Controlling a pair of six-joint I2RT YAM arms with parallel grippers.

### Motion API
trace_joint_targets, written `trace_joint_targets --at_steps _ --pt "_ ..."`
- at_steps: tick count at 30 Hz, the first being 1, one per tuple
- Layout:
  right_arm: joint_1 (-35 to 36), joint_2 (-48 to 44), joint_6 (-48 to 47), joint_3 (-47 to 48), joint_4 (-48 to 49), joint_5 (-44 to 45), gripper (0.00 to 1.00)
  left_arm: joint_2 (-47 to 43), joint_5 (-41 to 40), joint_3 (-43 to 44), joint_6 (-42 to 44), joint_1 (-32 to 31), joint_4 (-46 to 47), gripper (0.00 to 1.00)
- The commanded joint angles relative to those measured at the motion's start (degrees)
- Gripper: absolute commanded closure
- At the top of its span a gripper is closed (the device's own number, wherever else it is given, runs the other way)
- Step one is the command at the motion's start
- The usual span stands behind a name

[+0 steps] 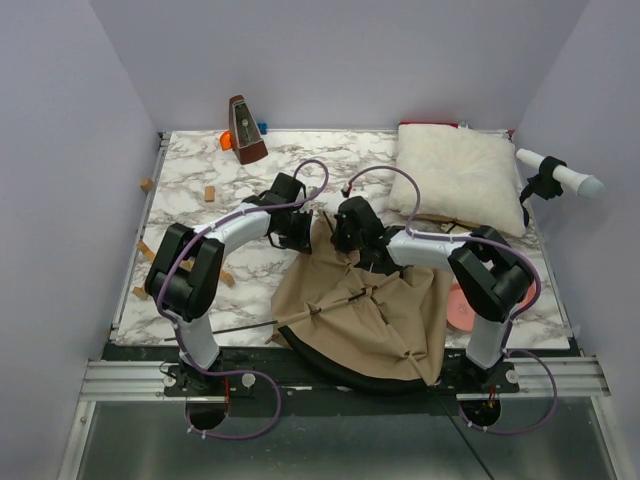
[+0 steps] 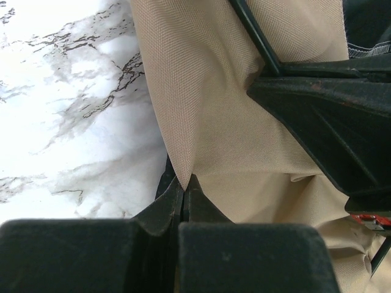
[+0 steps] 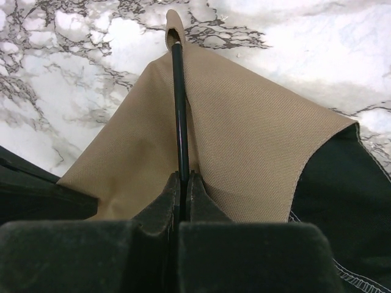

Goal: Set up the pet tent

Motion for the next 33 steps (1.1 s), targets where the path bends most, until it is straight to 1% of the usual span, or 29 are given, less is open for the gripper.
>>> trace_joint_targets --at_steps 1,6,20,29,33 --pt "0.04 2.36 -0.85 1.95 -4.81 -4.77 1.0 1.19 -1.13 1.99 0.36 -0.45 -1.51 1.0" --pt "-0.12 3.97 -1.1 4.31 -9.07 -6.04 1.0 1.73 -1.75 2.26 0.72 -0.4 -2.03 1.0" --pt "-0.57 8.2 0.96 8.71 -14.25 -4.16 1.0 2.93 -1.96 2.95 1.16 -0.47 -2.97 1.0" --pt "-0.63 10.01 0.27 10.88 -12.01 -1.89 1.0 3.48 -1.44 3.23 1.25 -0.44 -3.2 1.0" --pt "-0.65 10.34 -0.62 10.44 -7.63 -1.24 1.0 3.56 -1.29 3.29 1.25 -0.55 -3.33 1.0"
